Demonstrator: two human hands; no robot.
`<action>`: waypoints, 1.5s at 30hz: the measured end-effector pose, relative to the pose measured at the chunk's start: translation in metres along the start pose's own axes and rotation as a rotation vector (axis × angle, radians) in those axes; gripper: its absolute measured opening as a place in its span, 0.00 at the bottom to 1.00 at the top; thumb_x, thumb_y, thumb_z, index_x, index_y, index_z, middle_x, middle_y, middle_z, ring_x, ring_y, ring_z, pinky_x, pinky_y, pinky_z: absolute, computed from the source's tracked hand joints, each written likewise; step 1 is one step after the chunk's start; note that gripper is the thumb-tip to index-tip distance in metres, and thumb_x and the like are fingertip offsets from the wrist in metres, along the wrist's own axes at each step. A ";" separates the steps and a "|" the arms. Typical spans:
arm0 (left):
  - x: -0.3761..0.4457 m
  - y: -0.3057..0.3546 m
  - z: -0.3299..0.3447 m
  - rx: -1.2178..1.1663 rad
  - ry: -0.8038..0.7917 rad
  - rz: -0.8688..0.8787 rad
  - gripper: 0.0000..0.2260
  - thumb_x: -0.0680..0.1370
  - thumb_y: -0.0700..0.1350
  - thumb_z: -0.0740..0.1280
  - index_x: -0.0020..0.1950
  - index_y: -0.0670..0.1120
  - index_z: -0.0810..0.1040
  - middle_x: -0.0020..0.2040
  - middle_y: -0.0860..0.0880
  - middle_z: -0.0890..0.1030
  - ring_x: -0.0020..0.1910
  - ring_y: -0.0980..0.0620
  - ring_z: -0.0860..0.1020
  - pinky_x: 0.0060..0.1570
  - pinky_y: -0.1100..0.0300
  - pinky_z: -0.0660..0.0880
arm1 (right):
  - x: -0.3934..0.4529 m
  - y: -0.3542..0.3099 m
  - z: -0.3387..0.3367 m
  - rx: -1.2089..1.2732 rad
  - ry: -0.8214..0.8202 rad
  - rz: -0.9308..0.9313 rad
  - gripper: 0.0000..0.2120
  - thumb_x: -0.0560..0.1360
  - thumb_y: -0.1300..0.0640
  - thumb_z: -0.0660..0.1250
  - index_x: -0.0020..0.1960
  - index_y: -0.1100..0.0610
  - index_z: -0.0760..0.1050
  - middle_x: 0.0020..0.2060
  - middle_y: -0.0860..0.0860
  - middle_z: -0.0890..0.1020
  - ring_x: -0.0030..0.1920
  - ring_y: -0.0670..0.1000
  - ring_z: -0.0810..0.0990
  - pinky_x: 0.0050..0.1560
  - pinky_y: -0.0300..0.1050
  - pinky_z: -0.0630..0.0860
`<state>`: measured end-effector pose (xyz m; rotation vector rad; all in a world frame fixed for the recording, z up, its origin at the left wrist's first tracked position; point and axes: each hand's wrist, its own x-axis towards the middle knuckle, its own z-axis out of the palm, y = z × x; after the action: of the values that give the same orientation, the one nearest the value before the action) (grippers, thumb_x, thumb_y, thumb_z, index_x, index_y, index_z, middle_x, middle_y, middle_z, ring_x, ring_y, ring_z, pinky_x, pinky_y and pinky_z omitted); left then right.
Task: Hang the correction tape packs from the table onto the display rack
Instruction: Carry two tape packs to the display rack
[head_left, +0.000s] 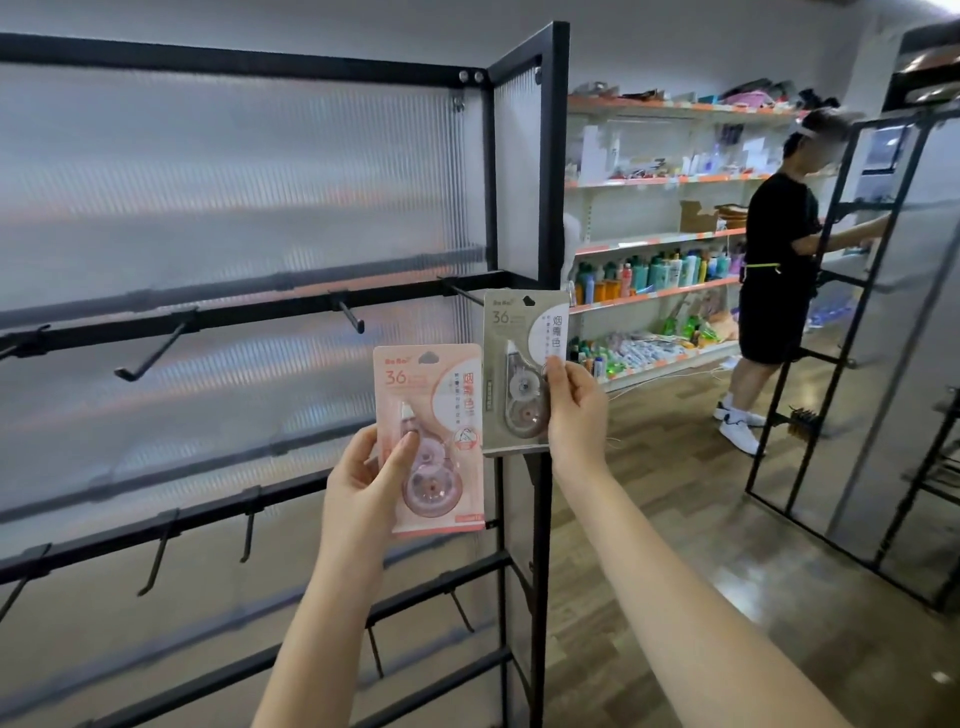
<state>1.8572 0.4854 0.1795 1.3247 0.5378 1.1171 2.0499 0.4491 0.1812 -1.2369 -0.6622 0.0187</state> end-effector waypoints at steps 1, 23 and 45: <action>0.001 0.000 0.001 0.000 0.001 -0.002 0.09 0.69 0.50 0.69 0.49 0.51 0.79 0.44 0.49 0.85 0.40 0.49 0.84 0.36 0.57 0.80 | 0.002 0.003 0.000 -0.002 -0.010 -0.004 0.20 0.80 0.48 0.60 0.42 0.65 0.74 0.39 0.66 0.78 0.38 0.62 0.76 0.42 0.57 0.75; 0.005 0.007 -0.012 -0.020 0.023 0.038 0.12 0.69 0.49 0.68 0.51 0.48 0.79 0.45 0.48 0.85 0.42 0.48 0.84 0.33 0.59 0.81 | 0.069 0.038 0.081 -0.394 -0.241 0.145 0.17 0.82 0.46 0.54 0.50 0.58 0.74 0.41 0.52 0.78 0.45 0.52 0.77 0.47 0.48 0.73; 0.057 -0.012 -0.031 0.119 0.205 0.187 0.03 0.77 0.50 0.67 0.49 0.54 0.76 0.46 0.51 0.83 0.45 0.52 0.83 0.41 0.59 0.80 | -0.001 0.067 0.099 -1.140 -0.784 0.022 0.13 0.81 0.54 0.57 0.57 0.62 0.74 0.53 0.58 0.78 0.52 0.58 0.78 0.43 0.46 0.72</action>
<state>1.8585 0.5513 0.1762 1.3931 0.6487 1.4037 2.0246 0.5581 0.1386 -2.3738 -1.4403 0.1699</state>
